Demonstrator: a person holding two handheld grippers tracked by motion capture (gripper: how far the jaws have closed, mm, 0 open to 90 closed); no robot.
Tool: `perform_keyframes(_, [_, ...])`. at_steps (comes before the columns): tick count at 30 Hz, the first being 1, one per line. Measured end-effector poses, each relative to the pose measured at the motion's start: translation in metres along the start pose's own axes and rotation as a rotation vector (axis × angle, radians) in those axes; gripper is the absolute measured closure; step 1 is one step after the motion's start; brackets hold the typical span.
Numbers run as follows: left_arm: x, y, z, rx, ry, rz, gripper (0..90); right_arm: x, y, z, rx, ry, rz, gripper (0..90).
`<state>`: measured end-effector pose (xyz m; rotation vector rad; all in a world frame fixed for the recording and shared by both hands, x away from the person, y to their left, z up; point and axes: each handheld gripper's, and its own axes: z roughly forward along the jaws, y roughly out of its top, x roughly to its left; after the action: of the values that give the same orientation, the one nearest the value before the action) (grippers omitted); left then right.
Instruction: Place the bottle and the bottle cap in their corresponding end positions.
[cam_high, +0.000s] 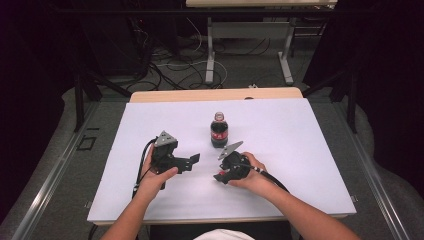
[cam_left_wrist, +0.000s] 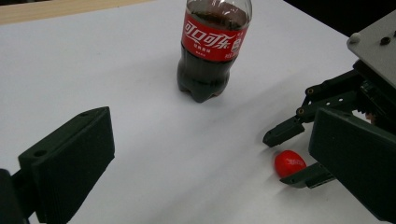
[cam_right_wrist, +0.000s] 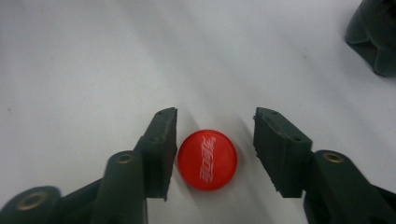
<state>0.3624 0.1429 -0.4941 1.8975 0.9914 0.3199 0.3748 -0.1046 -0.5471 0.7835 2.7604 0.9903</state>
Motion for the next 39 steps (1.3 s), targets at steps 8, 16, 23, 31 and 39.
perform_keyframes(8, [0.007,-0.002,-0.004,0.011,0.020,-0.004,0.6,-0.004,0.004,-0.020,-0.076,-0.009,-0.003,38.2])
perform_keyframes(16, [0.015,-0.005,-0.009,0.016,0.039,-0.019,0.6,-0.017,-0.004,-0.051,-0.157,-0.072,0.046,35.7])
perform_keyframes(23, [0.021,-0.008,-0.014,0.010,0.051,-0.025,0.6,-0.036,-0.015,-0.076,-0.216,-0.166,0.143,22.0])
perform_keyframes(31, [0.031,-0.013,-0.022,0.007,0.071,-0.050,0.6,-0.057,-0.035,-0.098,-0.239,-0.320,0.266,12.6])
perform_keyframes(39, [0.045,-0.018,-0.028,-0.016,0.082,-0.104,0.6,-0.075,-0.057,-0.107,-0.221,-0.392,0.382,0.0])
